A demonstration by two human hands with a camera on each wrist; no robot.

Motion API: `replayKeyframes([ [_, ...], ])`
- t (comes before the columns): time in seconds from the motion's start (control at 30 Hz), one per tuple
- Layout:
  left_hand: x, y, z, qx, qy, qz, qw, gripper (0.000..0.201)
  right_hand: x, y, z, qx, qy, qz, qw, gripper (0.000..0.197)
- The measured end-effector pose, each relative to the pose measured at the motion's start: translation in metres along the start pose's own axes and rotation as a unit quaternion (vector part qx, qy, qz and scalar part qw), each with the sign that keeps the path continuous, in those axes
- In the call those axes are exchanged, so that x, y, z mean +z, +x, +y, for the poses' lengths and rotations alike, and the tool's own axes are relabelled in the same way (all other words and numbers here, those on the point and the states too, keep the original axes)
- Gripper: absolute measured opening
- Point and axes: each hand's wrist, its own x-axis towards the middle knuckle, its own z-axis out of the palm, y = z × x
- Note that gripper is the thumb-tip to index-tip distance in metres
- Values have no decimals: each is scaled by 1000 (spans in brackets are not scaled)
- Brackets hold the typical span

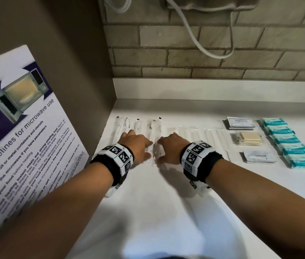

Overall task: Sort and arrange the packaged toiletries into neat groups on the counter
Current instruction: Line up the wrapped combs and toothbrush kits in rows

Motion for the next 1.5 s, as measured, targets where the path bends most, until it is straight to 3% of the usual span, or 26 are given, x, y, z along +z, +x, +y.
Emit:
replayKeyframes([
  [0.57, 4, 0, 4, 12, -9, 39, 999, 59, -9, -2, 13, -7, -14, -24, 1000, 52],
  [0.8, 10, 5, 1, -14, -18, 18, 1000, 69, -9, -3, 13, -13, -22, -29, 999, 51],
  [0.97, 7, 3, 3, -11, -5, 17, 1000, 62, -7, -3, 15, -1, -4, -20, 1000, 51],
  [1.2, 2, -1, 3, -31, -27, 6, 999, 67, -8, -3, 13, 6, -18, -20, 1000, 46],
  [1.4, -4, -7, 6, -19, -30, 21, 999, 46, -8, -5, 9, -14, 27, -9, 1000, 83],
  [1.5, -6, -11, 9, 0, -19, 33, 999, 45, -2, 1, 9, -22, 0, -25, 999, 82],
])
